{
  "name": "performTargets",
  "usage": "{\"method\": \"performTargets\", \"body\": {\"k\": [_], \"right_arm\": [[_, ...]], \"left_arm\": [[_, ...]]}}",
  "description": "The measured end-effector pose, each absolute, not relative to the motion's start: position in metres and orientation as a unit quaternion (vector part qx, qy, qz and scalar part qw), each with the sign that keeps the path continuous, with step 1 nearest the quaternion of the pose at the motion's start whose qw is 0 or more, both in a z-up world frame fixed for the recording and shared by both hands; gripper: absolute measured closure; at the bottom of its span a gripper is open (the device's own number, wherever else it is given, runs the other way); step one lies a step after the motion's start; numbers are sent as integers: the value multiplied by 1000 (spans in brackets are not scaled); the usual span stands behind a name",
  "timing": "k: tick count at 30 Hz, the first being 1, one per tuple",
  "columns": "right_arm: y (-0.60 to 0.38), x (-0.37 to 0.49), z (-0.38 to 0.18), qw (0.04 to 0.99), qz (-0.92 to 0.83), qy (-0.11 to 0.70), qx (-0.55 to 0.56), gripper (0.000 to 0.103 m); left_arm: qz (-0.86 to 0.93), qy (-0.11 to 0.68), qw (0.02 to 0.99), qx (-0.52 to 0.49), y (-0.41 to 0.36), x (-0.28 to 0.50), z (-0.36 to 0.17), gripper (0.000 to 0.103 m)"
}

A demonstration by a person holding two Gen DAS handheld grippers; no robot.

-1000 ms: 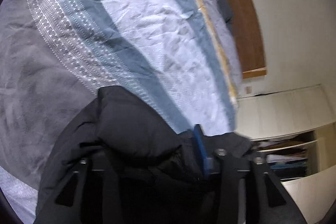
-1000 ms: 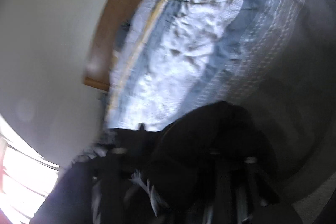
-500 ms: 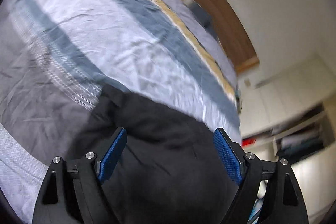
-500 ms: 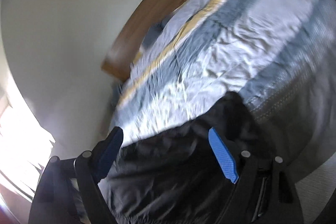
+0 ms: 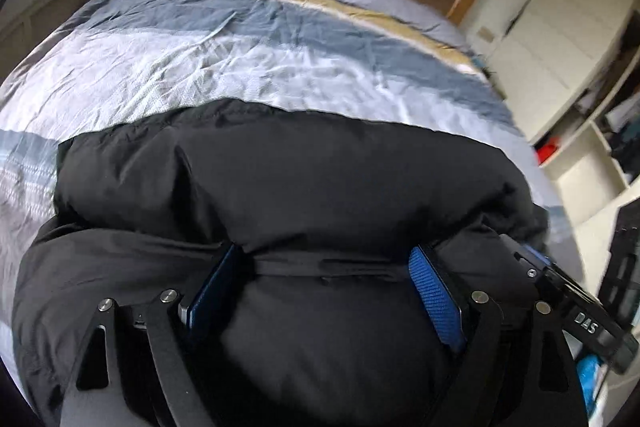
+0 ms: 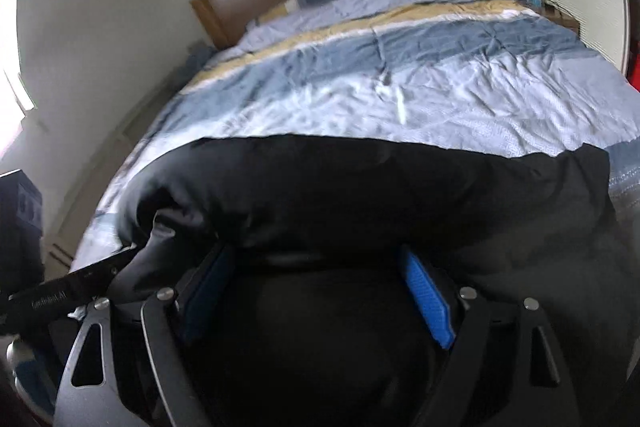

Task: Fold large clothes
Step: 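Lower the jacket bundle onto the duvet and press it with both grippers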

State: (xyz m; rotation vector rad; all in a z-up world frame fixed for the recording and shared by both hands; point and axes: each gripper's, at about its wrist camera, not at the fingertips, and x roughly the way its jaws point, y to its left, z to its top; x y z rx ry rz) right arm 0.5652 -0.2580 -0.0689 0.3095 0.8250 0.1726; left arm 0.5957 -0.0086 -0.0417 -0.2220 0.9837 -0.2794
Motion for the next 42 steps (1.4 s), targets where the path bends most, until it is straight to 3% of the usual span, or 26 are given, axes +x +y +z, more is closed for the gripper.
{"method": "performTargets", "body": {"k": [7, 12, 23, 25, 29, 32, 42], "right_arm": [[-266, 644, -98, 880, 66, 450, 137, 20], [-285, 661, -114, 866, 83, 462, 172, 20], [-405, 607, -123, 854, -6, 468, 228, 20], [-417, 595, -114, 857, -41, 467, 212, 20], [-414, 572, -76, 881, -31, 423, 210, 20], [-391, 557, -64, 888, 19, 409, 208, 20], [-405, 519, -97, 868, -21, 452, 204, 20]], "left_arm": [[-97, 520, 842, -102, -16, 674, -78, 12], [-98, 530, 834, -122, -6, 686, -87, 10], [-14, 547, 823, -155, 102, 647, -93, 10], [-1, 538, 828, -156, 117, 635, -88, 15], [-77, 481, 852, -191, 121, 599, -55, 16], [-112, 482, 852, -173, 104, 578, -52, 15], [-40, 501, 845, -180, 139, 543, -68, 15]]}}
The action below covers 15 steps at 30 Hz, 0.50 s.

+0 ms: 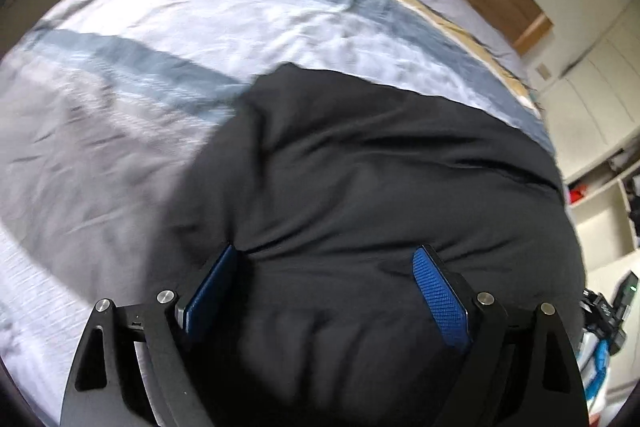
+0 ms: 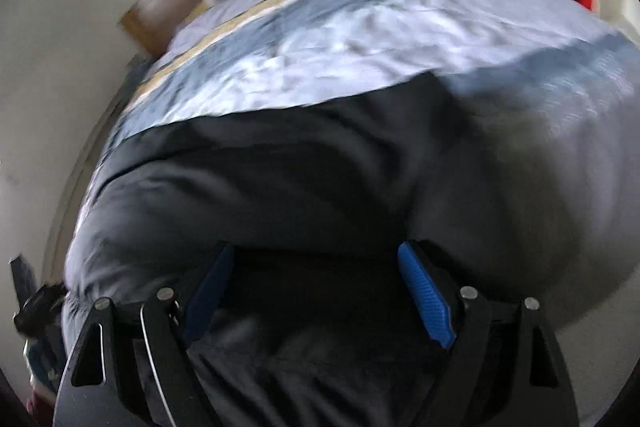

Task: Fold large clothes
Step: 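Lower the jacket bundle onto the duvet and press it with both grippers, then open both grippers and pull them back from the black jacket bundle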

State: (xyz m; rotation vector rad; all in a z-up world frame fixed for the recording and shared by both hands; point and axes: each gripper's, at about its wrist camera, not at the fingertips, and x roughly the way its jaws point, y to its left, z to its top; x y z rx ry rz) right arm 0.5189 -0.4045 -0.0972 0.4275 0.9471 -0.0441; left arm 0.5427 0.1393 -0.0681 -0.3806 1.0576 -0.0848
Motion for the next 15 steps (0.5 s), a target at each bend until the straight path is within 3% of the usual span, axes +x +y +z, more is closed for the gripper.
{"method": "performTargets", "body": {"k": [6, 15], "right_arm": [[-395, 456, -59, 894, -53, 421, 142, 20], [-348, 340, -23, 915, -81, 384, 95, 20]], "left_arm": [[-16, 451, 874, -182, 146, 488, -40, 15], [12, 397, 912, -98, 122, 378, -6, 11]]}}
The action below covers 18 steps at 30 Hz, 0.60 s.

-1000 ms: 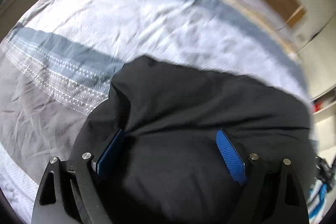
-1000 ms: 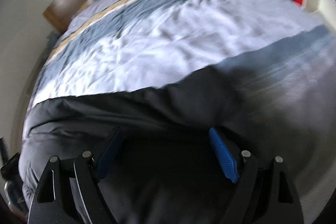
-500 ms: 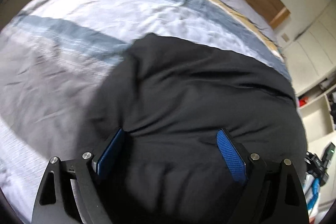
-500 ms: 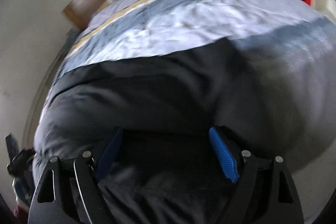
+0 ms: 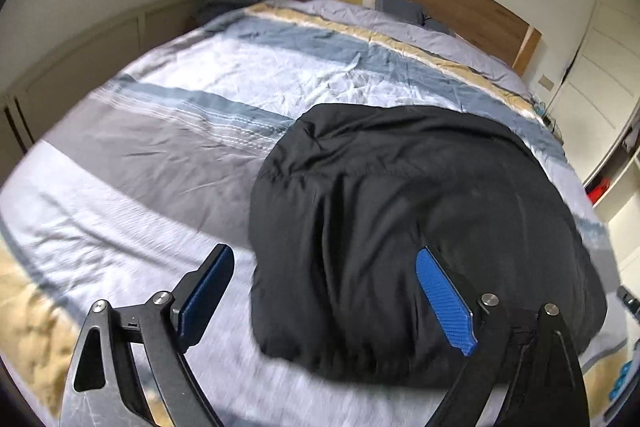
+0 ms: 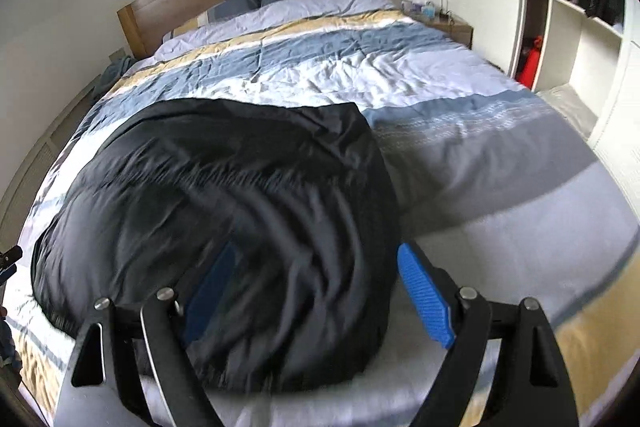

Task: Fold large clothes
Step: 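Open both grippers and pull them back from the black jacket bundle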

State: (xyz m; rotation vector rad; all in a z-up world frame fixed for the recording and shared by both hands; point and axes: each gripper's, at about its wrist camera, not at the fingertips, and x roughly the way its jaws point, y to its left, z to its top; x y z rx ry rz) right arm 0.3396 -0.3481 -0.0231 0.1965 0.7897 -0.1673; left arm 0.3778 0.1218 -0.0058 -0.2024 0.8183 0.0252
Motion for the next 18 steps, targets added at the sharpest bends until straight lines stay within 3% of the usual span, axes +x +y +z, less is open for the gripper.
{"method": "performTargets", "body": {"k": [9, 18], "right_arm": [[-300, 241, 21, 937, -96, 335, 27, 20], [-264, 160, 61, 955, -85, 284, -16, 20]], "left_arm": [[18, 348, 937, -29, 93, 284, 33, 4], [13, 292, 956, 24, 63, 201, 65, 4]]}}
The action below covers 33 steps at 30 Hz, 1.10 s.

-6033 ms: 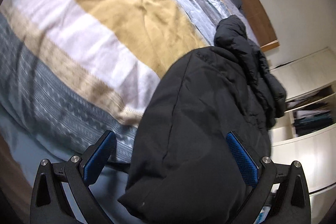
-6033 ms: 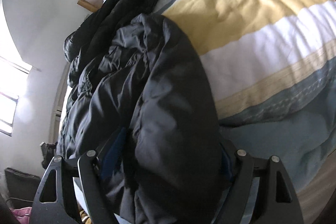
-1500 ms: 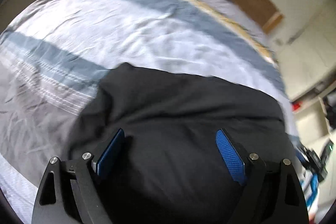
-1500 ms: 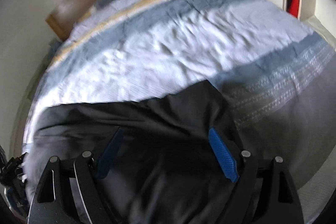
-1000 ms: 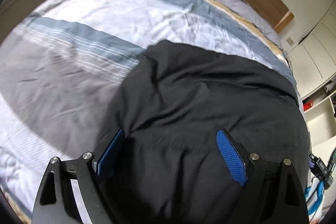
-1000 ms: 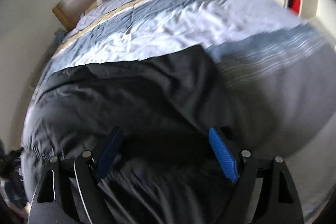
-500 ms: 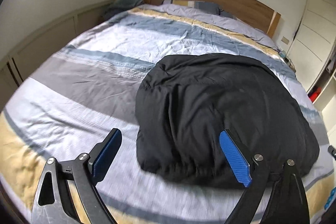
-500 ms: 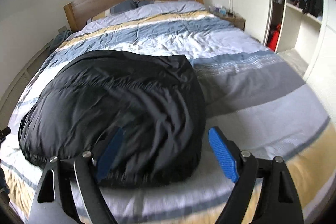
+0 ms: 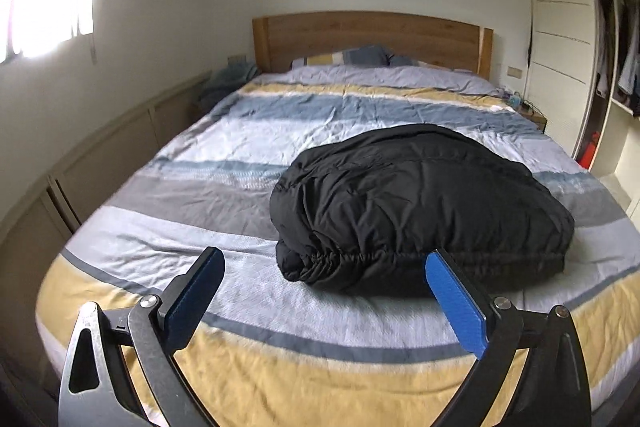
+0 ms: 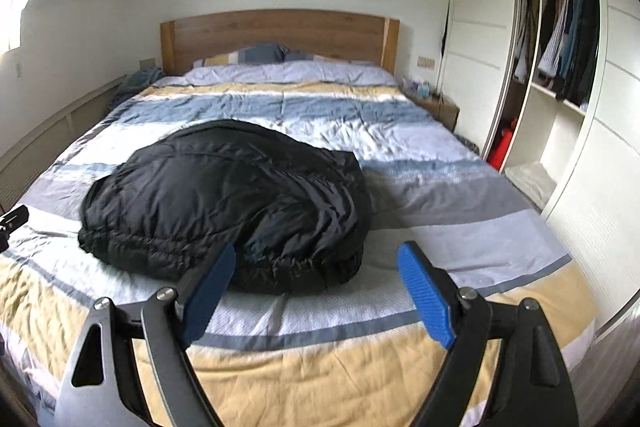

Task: Fold large clothes
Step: 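Open both grippers and pull them back from the black jacket bundle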

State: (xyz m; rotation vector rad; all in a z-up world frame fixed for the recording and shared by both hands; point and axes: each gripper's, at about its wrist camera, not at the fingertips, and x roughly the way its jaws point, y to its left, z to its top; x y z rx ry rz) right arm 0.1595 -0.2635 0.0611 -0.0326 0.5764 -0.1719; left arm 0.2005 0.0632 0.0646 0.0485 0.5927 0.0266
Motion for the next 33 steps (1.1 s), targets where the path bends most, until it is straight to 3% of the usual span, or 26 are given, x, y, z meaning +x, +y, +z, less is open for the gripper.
{"method": "performTargets", "body": {"k": [14, 33], "right_arm": [[-228, 67, 75, 965, -66, 251, -45, 20], [-217, 34, 72, 968, -62, 234, -62, 20]], "left_arm": [[-1, 252, 968, 16, 56, 107, 88, 1], [-3, 260, 965, 20, 56, 70, 69, 1]]}}
